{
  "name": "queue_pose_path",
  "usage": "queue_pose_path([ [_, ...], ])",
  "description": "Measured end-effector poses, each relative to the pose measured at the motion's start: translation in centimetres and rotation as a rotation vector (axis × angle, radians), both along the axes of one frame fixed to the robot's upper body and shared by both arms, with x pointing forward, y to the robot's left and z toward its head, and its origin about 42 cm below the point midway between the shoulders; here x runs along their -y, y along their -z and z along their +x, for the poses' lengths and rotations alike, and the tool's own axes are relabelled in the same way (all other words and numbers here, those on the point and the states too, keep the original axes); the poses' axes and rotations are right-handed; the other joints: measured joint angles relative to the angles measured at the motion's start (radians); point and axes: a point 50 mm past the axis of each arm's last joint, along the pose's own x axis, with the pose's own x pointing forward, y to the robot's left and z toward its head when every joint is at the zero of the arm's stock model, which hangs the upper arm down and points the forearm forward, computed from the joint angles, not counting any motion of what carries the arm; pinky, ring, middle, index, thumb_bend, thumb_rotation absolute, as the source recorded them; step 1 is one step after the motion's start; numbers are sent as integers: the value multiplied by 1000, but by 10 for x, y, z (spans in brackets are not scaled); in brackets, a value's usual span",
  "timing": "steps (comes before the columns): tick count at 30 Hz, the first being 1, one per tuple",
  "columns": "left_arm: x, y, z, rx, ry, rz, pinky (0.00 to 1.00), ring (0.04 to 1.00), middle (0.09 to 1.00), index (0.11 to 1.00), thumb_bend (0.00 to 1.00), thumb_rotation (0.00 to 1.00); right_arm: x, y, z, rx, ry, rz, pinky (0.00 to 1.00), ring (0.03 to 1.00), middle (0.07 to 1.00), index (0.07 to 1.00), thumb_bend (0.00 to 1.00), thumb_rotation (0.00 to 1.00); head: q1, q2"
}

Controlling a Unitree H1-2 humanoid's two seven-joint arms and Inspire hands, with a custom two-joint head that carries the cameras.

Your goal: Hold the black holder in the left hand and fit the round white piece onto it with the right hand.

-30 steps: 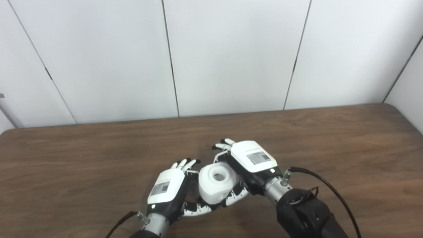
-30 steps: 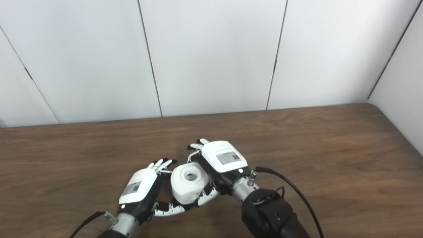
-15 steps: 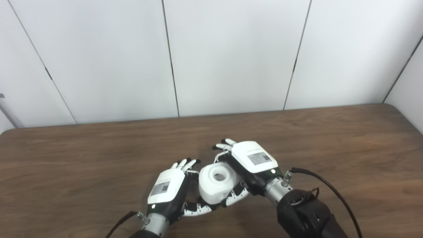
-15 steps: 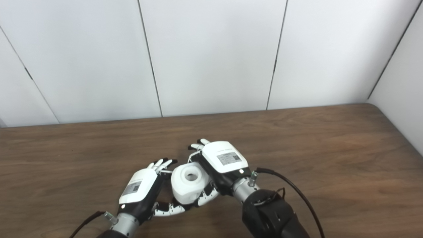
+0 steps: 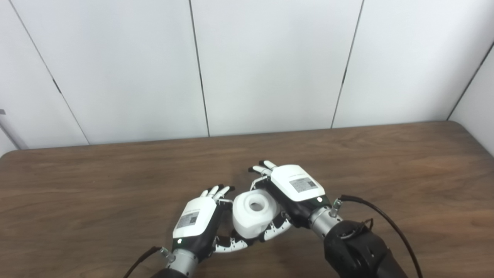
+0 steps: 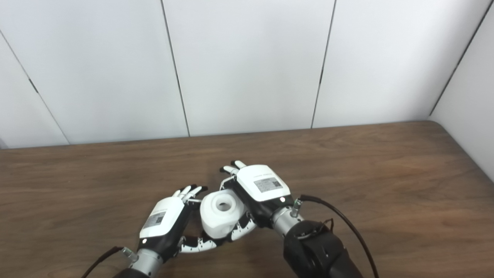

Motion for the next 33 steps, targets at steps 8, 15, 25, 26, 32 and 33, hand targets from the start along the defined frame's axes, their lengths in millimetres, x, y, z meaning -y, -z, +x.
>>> queue_pose_path([
  [8, 0, 2, 0, -11, 2, -10, 1000, 982, 932, 482, 517, 49, 0, 4, -1, -29, 0, 5, 803, 980, 932, 745, 890, 414, 0, -2],
  [15, 0, 2, 0, -11, 3, -10, 1000, 982, 933, 482, 517, 49, 0, 4, -1, -40, -2, 18, 814, 989, 939, 756, 922, 453, 0, -2],
  [25, 0, 2, 1, -10, 3, -8, 1000, 980, 931, 482, 517, 49, 0, 4, -1, -52, -8, 29, 809, 992, 946, 803, 979, 460, -5, -6],
  [26, 0, 2, 1, -10, 3, -9, 1000, 980, 931, 482, 517, 49, 0, 4, -1, -54, -9, 31, 811, 992, 946, 807, 983, 460, -5, -6],
  [32, 0, 1, 1, -10, 3, -10, 1000, 984, 934, 482, 517, 50, -1, 5, 0, -73, -7, 56, 842, 998, 977, 941, 1000, 492, -6, -9],
  [33, 0, 1, 1, -10, 3, -10, 1000, 985, 935, 482, 517, 50, -1, 5, 0, -75, -3, 59, 846, 999, 982, 958, 1000, 500, -6, -9],
])
